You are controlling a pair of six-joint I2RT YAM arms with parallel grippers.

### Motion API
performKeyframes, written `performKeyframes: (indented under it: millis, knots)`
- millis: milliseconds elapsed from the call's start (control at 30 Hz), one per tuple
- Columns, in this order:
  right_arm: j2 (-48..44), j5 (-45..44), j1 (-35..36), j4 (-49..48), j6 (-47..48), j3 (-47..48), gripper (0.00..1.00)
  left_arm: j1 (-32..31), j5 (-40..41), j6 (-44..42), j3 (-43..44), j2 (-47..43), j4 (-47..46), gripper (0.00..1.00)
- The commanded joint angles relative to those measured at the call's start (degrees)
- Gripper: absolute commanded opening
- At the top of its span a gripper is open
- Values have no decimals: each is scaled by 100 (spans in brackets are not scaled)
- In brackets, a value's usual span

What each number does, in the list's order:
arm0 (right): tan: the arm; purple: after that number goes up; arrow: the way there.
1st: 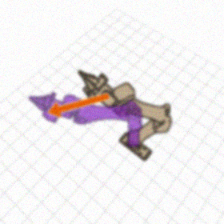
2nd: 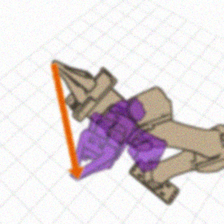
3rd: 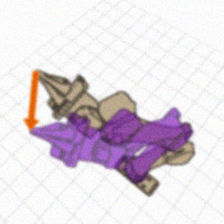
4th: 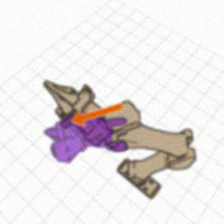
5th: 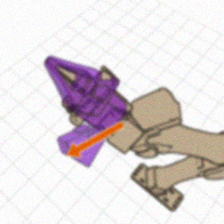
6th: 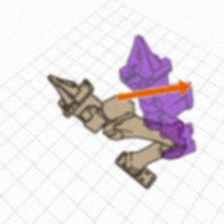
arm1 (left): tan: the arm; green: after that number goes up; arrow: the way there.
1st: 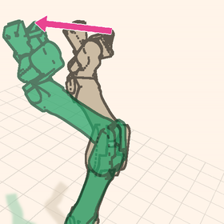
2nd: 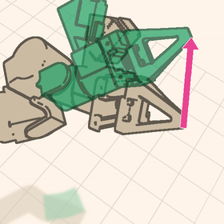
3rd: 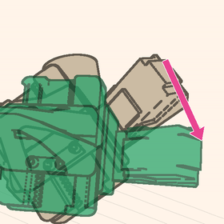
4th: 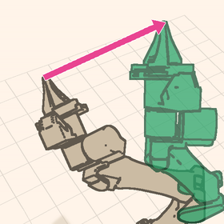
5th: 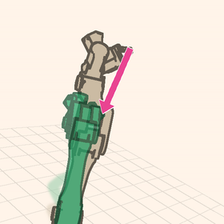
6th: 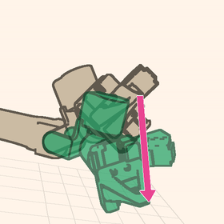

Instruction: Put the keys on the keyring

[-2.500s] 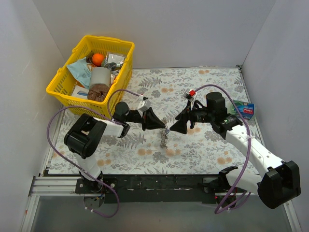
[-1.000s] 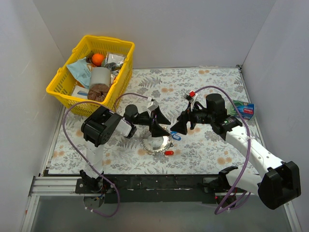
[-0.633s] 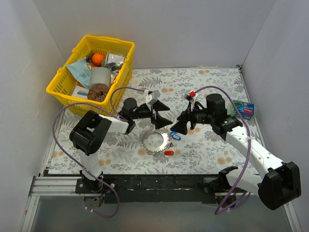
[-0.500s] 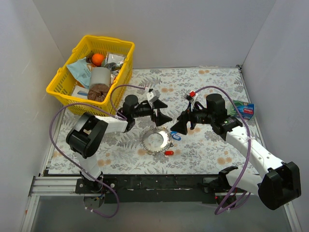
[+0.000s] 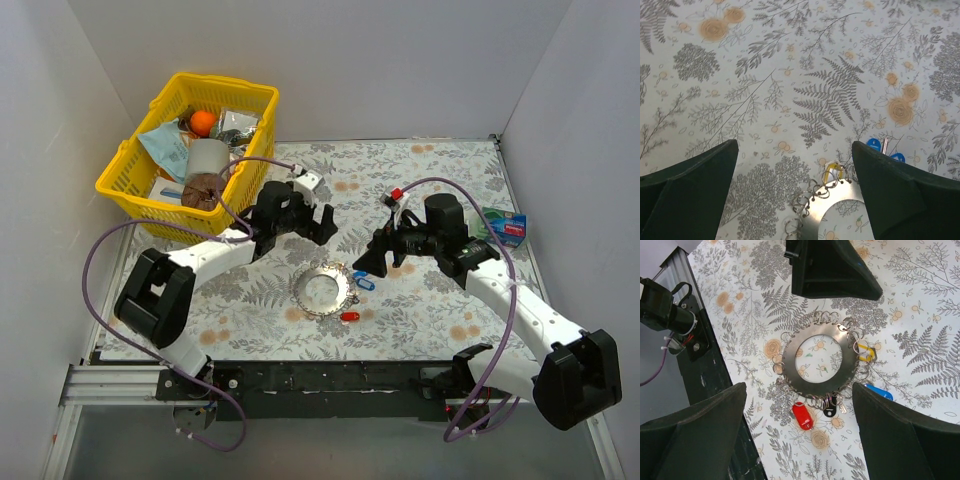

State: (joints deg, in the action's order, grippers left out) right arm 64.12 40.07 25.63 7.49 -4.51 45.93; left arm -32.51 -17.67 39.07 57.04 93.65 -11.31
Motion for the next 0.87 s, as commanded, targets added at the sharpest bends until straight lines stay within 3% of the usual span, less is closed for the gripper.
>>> performKeyframes:
  millis: [0,300,767,833]
  knots:
    - [66,-158,-14,-63,-23,100,94,-18,974,355,-375,-688,657,98]
    - [48,-509,-31,25,-32,118,94,-10,2250,1296,-913,-1384,647,98]
    - [-39,-1177,-31,-80,-76,206,97,-10,2470,1261,-1256,-1806,718,98]
    - [-188,-1685,-49,-177,3,162,97,-18,2601,1261,-1239,-1858,657,98]
